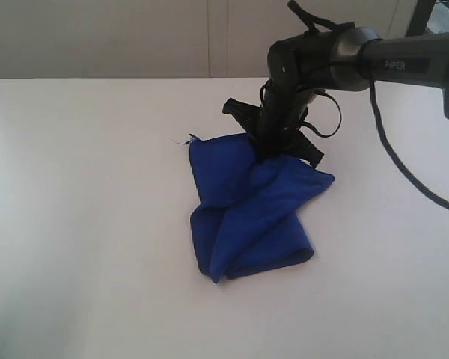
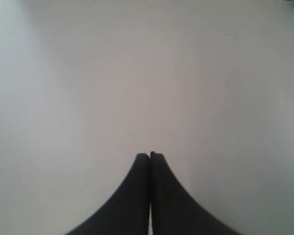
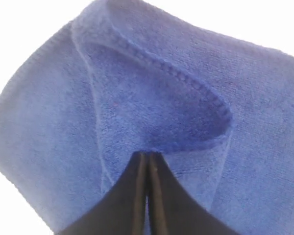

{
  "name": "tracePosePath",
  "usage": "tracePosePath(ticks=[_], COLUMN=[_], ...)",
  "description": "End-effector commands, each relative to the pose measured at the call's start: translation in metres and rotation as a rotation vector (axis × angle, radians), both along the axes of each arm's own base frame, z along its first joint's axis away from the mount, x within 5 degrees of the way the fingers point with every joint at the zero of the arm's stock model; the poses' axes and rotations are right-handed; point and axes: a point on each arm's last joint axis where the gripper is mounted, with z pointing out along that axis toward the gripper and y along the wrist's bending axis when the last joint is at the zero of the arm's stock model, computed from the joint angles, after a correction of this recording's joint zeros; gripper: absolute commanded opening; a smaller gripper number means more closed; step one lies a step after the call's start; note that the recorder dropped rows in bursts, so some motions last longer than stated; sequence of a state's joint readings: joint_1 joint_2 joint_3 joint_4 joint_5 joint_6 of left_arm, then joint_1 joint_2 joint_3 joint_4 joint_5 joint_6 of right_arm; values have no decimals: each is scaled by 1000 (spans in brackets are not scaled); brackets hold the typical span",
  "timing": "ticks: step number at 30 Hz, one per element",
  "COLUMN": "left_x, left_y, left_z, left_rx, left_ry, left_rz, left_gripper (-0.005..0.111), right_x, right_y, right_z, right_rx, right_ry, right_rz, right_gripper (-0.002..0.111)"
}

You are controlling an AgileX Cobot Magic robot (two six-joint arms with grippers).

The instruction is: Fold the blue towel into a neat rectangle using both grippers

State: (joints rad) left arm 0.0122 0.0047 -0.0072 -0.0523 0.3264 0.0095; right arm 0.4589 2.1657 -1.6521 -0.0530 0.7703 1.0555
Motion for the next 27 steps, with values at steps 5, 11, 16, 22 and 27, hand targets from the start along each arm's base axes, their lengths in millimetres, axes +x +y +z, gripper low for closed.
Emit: tracePosePath(ticks=[5,11,16,22,27], left_x=[-1,-1,-1,-1,-1], left_y=[0,0,0,0,0], left_z=[-3,-3,-3,-3,-3], left_rx=[-9,-9,-9,-9,-9], left_ry=[13,13,13,13,13], left_rz=[6,6,6,6,6], left_gripper=[0,0,0,0,0], right_x=[-1,-5,-8,-10,-10], right_y=[-4,-8,-20,-33,-38], right_z=[15,30,49,64,63], right_rx=[-17,-73,-232,-339,-388], right_ry=[-30,-57,-101,-108,-89], right_rz=[14,90,212,369,467], right_gripper=[0,0,0,0,0])
